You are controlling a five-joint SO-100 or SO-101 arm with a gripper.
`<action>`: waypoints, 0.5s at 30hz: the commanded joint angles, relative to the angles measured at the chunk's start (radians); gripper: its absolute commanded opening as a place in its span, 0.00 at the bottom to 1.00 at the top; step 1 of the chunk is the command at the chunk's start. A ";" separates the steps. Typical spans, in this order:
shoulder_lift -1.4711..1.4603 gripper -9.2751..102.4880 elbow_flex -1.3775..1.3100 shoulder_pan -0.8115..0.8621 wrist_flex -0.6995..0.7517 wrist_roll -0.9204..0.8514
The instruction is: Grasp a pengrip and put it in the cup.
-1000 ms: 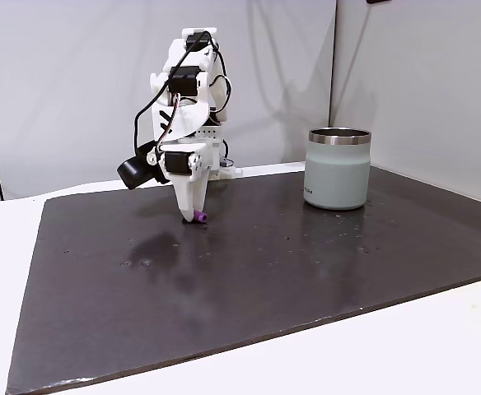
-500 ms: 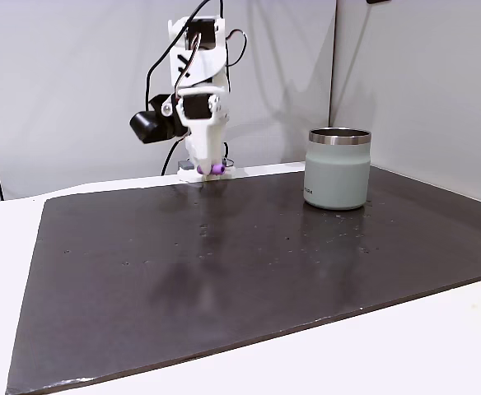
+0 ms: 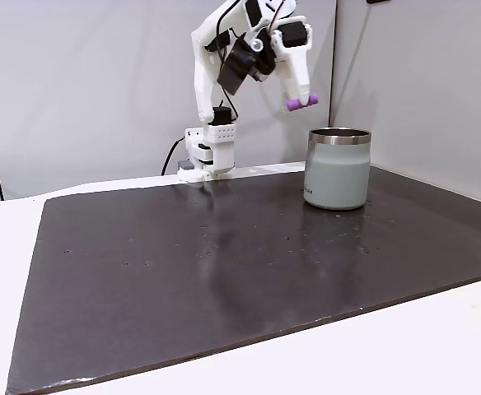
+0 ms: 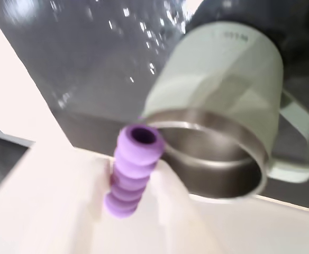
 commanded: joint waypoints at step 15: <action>-0.155 0.08 -0.126 -0.247 0.018 -0.072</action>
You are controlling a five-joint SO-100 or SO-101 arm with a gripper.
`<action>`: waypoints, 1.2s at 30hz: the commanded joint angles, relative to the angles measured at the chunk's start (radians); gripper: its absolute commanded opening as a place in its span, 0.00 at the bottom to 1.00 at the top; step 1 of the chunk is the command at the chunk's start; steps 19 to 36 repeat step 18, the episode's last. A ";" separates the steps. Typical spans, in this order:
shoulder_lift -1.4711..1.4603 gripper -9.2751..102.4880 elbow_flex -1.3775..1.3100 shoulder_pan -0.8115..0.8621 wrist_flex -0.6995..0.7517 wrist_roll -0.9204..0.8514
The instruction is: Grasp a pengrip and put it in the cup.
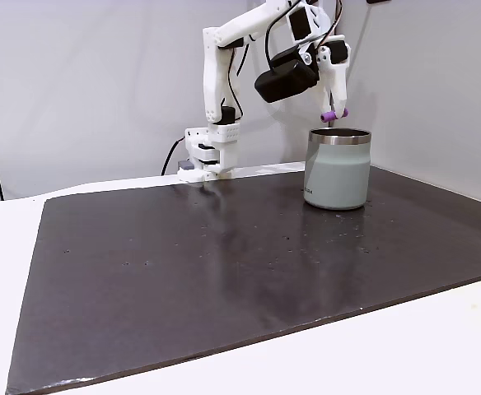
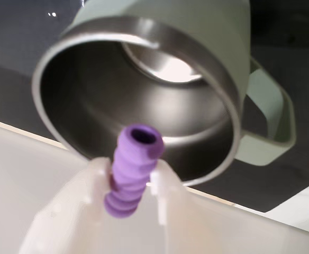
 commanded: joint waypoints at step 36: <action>0.002 0.28 -0.054 0.003 0.005 0.005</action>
